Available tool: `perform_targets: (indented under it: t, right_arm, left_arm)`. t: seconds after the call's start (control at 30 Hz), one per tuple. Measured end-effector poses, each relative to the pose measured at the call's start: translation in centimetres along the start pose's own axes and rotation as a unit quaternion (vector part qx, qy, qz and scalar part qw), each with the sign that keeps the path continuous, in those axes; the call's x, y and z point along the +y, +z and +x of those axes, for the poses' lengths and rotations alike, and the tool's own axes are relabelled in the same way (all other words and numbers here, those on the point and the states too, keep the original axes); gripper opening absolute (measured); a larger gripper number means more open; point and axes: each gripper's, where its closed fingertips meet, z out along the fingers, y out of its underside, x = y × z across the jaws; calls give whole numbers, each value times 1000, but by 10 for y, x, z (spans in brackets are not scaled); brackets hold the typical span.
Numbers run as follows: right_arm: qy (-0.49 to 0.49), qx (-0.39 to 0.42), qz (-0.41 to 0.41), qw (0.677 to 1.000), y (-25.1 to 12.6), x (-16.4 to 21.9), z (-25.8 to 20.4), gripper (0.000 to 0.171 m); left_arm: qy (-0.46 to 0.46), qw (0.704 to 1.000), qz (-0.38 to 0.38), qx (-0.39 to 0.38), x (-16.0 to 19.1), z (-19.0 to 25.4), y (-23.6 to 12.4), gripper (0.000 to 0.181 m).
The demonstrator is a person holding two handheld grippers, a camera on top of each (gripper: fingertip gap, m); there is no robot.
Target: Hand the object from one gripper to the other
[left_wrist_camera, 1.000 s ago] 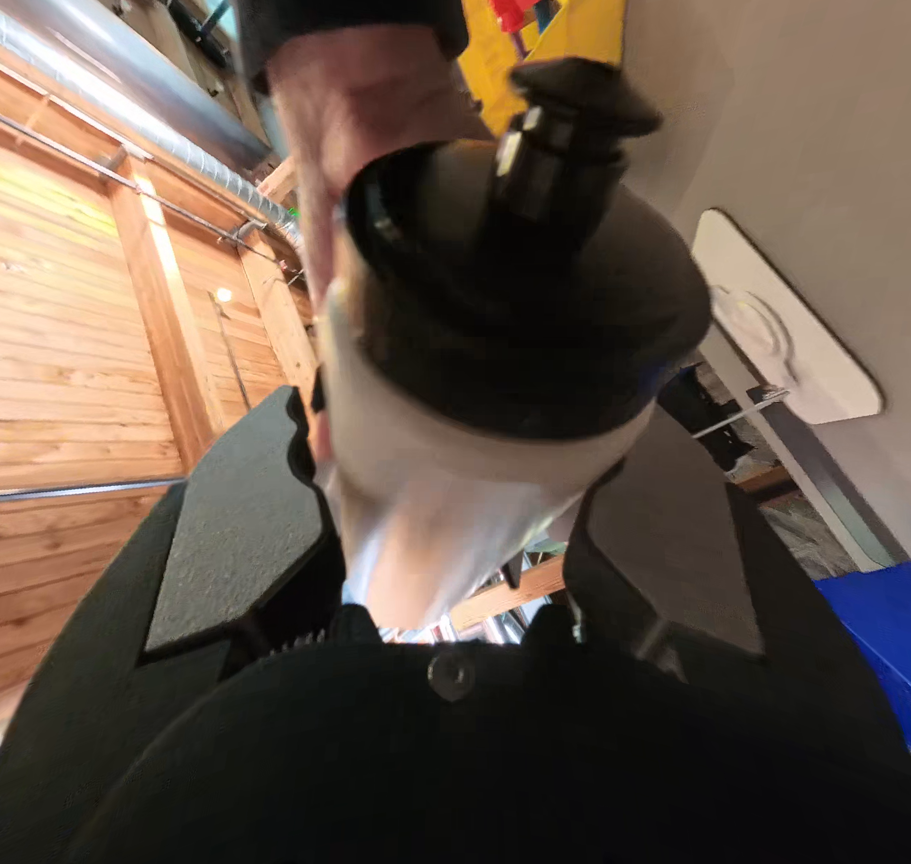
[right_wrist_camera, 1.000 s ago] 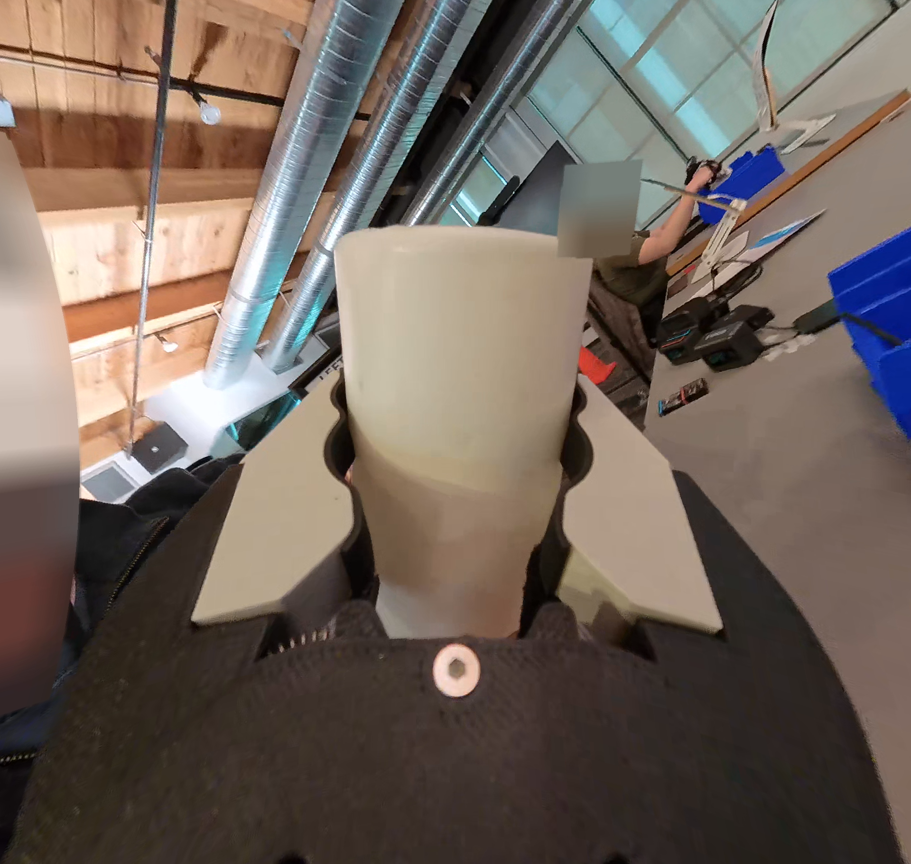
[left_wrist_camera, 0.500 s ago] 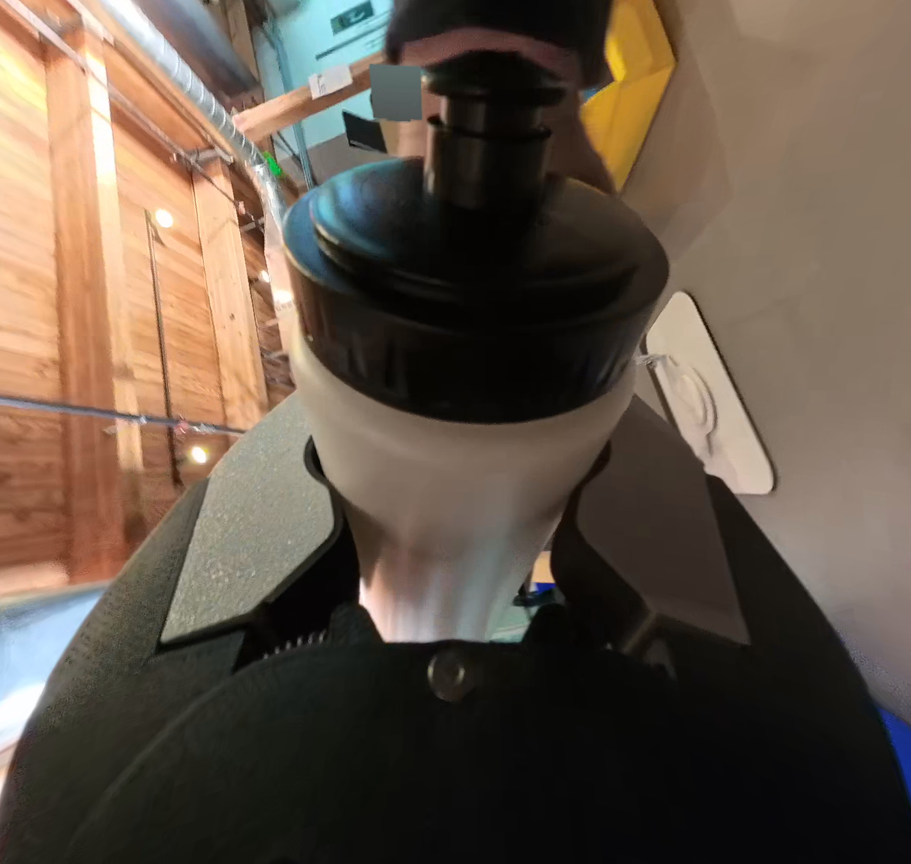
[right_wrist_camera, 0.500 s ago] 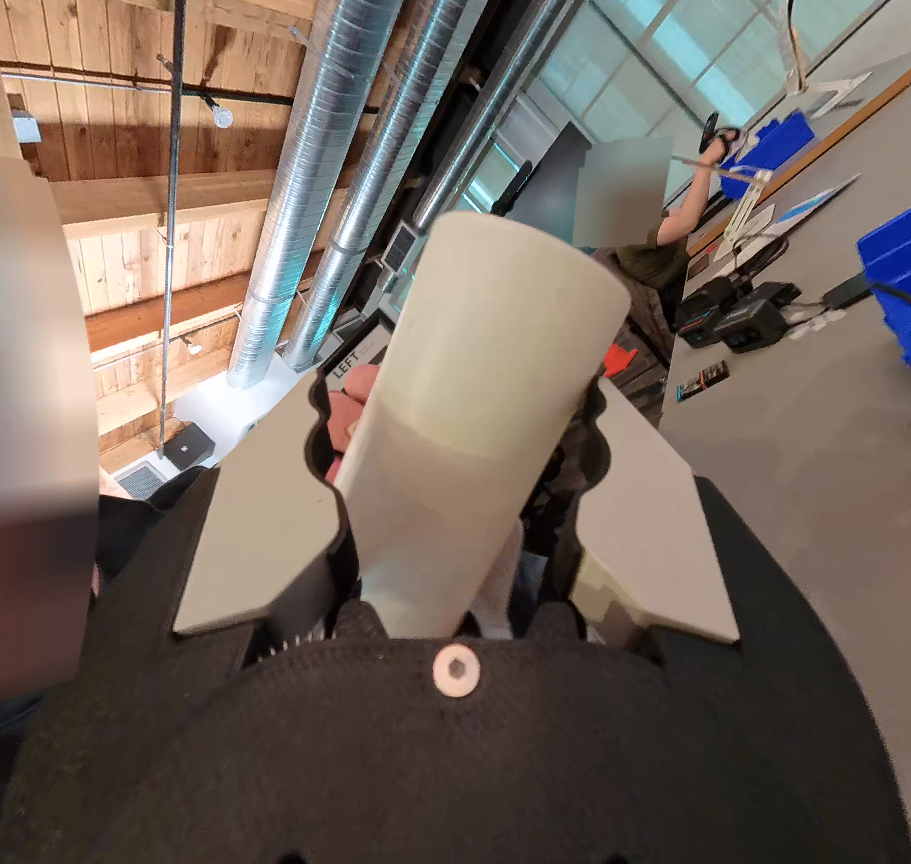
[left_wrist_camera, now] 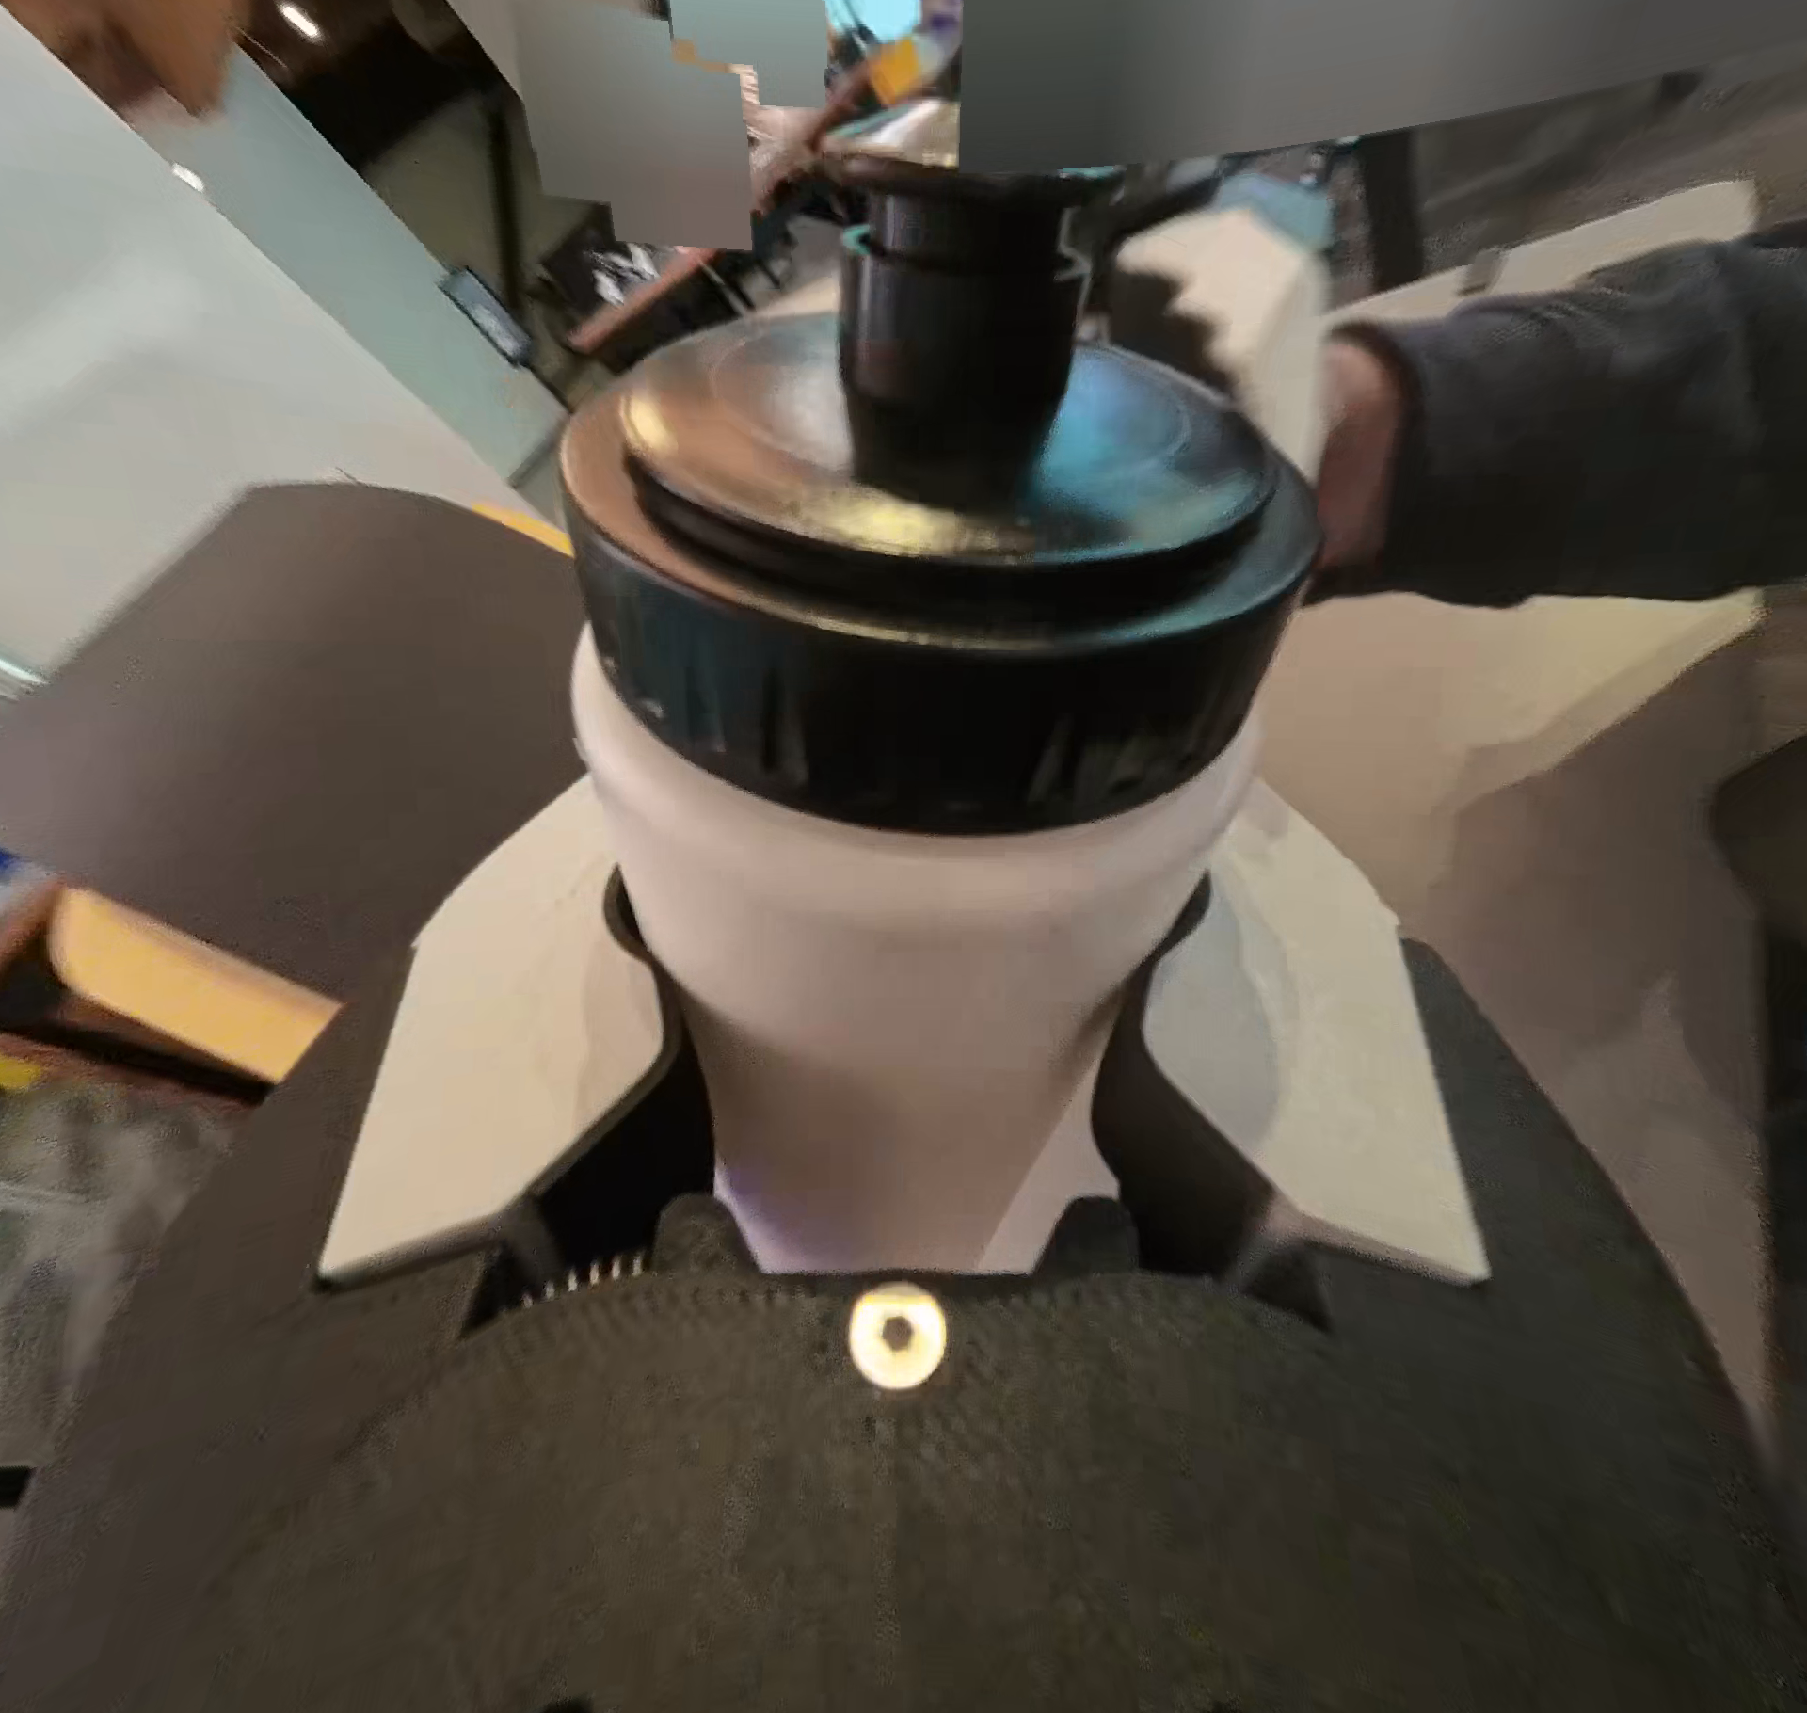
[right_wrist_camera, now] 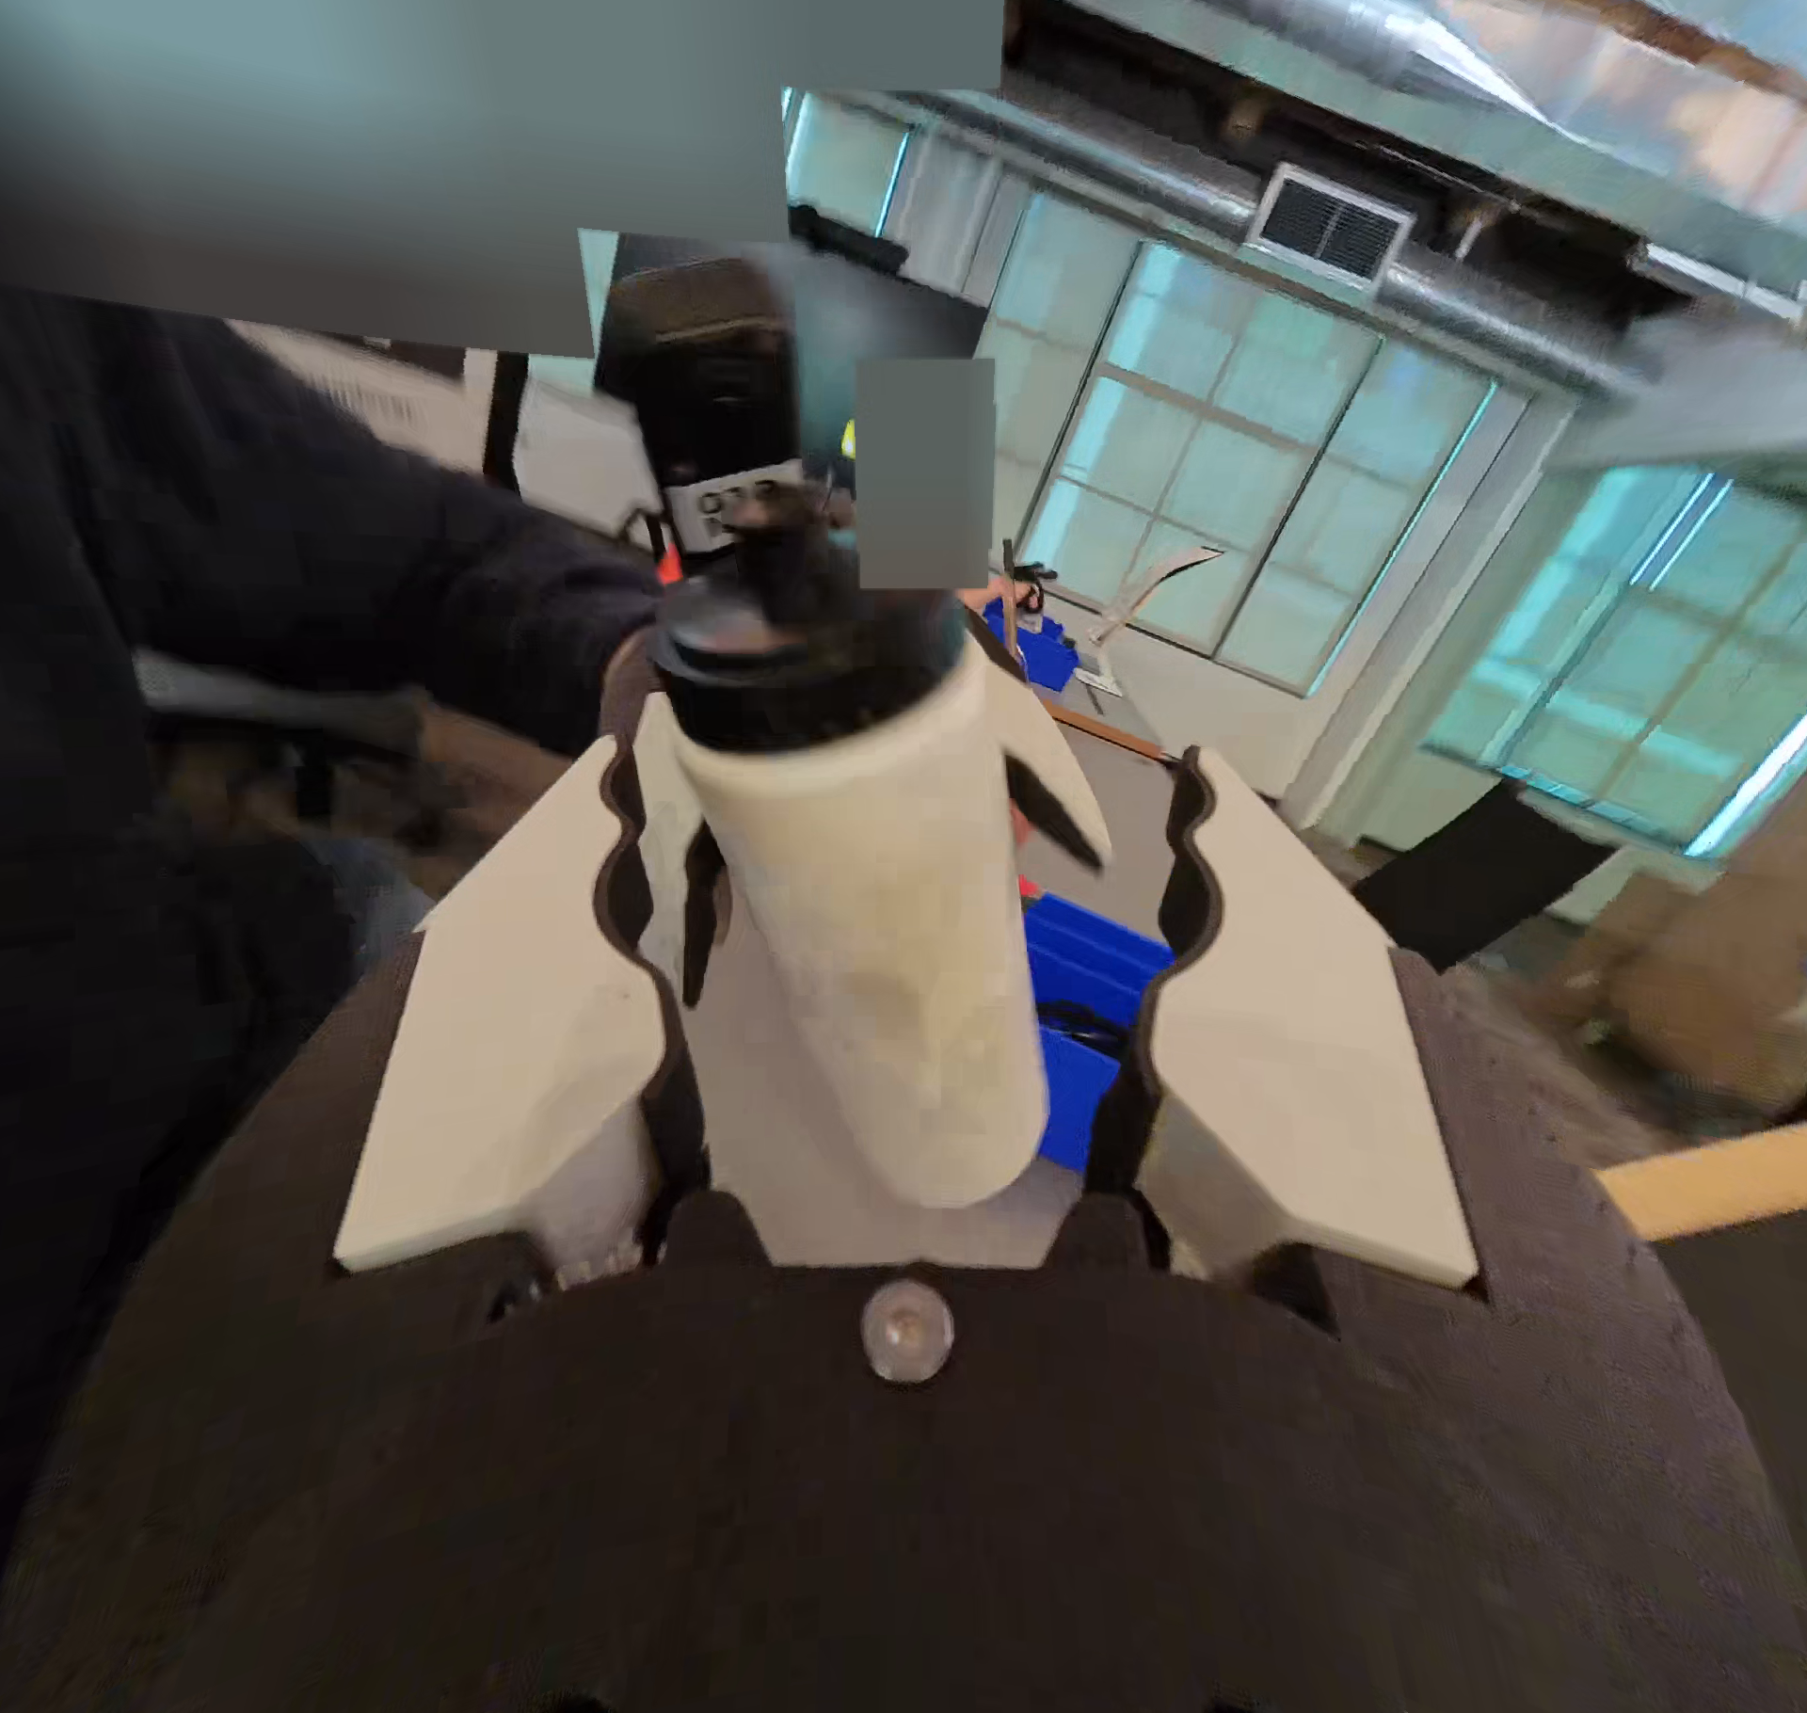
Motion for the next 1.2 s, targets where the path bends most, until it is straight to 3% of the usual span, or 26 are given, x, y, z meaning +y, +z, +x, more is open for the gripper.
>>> perform_targets:
  t: [0.13,0.27,0.6,0.83,1.2]
  right_arm:
    - [-114,-8,-102,988,21,5,-6,99]
    - [-116,-52,-131,983,29,13,-13,83]
    - [8,-79,-80,994,33,17,-15,79]
    - [9,-78,-83,993,34,23,-19,83]
    - [64,-2,-50,997,2,2,13,82]
  left_arm:
    - [-24,998,-22,47,10,11,12,100]
    - [-59,995,-28,75,13,17,19,100]
    - [-116,987,-9,113,20,27,22,99]
    - [-101,989,1,109,20,28,24,102]
    - [-67,995,45,61,3,14,28,99]
